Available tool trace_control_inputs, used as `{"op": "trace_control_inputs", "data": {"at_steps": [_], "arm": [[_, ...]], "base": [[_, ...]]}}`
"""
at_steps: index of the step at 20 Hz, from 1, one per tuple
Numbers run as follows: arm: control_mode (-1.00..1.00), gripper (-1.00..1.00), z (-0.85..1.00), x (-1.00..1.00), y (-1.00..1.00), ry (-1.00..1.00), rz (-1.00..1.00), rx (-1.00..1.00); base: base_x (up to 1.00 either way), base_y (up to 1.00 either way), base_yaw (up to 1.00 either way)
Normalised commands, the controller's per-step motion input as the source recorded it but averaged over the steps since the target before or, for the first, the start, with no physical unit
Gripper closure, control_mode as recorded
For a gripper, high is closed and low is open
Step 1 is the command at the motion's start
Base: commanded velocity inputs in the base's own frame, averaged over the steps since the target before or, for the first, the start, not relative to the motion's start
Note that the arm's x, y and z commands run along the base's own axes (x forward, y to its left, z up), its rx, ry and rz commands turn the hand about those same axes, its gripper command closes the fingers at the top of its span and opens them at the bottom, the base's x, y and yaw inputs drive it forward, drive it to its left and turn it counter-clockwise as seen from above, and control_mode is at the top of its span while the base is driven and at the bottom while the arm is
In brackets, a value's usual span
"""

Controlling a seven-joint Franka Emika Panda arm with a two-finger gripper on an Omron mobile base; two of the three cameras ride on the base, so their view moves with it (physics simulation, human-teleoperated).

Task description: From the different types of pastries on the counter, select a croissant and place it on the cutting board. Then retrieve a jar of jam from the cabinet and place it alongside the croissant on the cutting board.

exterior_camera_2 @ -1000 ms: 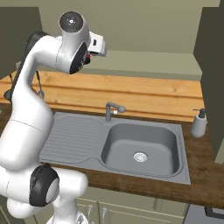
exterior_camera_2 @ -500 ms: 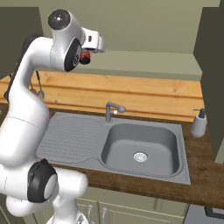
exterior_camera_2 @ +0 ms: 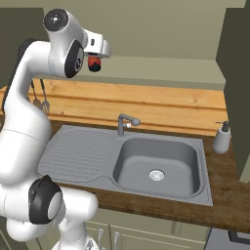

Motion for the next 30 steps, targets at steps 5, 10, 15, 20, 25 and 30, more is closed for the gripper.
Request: {"op": "trace_control_inputs", "data": {"at_steps": [5,10,15,20,25,30], "arm": [[-1.00,-1.00,0.00,-0.01,0.03,0.01,0.00,0.04],[-1.00,-1.00,-0.12,0.00,0.20,0.00,0.00,0.00],[-1.00,-1.00,-0.13,0.01,0.24,0.00,-0.01,0.00],[-1.00,-1.00,-0.17,0.11,0.03,0.00,0.00,0.00],[-1.00,-1.00,-0.13,0.23,0.00,0.00,0.00,0.00],[-1.00,-1.00,0.01,0.19,0.00,0.00,0.00,0.00]], "base": [[0.00,0.00,0.00],[0.00,0.00,0.00],[0.00,0.00,0.00],[0.00,0.00,0.00],[0.00,0.00,0.00],[0.00,0.00,0.00]]}}
